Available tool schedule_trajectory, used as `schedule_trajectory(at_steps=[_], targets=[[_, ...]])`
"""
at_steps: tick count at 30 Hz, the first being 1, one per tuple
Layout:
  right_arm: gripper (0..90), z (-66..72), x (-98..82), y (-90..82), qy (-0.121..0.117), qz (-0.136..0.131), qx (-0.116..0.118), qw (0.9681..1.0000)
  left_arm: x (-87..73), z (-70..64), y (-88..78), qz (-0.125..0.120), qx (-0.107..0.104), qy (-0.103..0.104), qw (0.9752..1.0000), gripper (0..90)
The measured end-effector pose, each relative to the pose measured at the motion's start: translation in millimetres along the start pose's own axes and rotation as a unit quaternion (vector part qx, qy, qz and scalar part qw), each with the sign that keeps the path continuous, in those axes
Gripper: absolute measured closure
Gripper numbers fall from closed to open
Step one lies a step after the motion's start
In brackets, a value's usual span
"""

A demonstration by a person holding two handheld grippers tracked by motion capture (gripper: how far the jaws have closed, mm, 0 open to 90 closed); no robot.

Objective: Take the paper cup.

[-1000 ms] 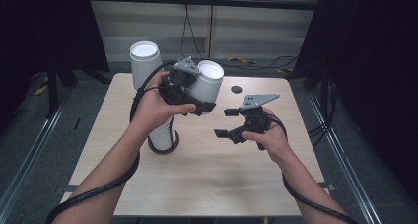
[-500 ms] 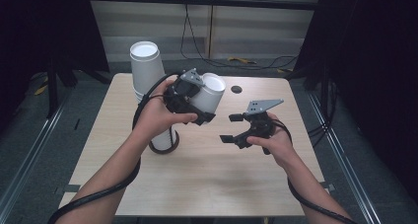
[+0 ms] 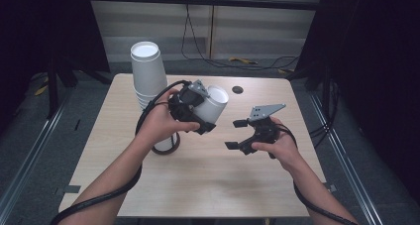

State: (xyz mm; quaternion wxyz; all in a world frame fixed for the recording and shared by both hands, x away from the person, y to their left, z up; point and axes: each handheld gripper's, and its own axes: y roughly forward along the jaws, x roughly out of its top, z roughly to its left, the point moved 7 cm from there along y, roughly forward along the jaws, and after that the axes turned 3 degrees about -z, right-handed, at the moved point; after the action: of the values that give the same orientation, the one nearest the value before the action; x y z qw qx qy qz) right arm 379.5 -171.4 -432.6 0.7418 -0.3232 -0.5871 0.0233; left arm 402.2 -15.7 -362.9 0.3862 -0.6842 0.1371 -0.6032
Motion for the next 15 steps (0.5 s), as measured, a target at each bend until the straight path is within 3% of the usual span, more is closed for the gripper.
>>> schedule_trajectory(at_steps=[15], targets=[[12.5,4.0,-8.2,-7.1,-0.017,0.041,0.015,0.9989,-17.3,-9.6,20.6,0.044,-0.014,0.022,0.9987,15.6]])
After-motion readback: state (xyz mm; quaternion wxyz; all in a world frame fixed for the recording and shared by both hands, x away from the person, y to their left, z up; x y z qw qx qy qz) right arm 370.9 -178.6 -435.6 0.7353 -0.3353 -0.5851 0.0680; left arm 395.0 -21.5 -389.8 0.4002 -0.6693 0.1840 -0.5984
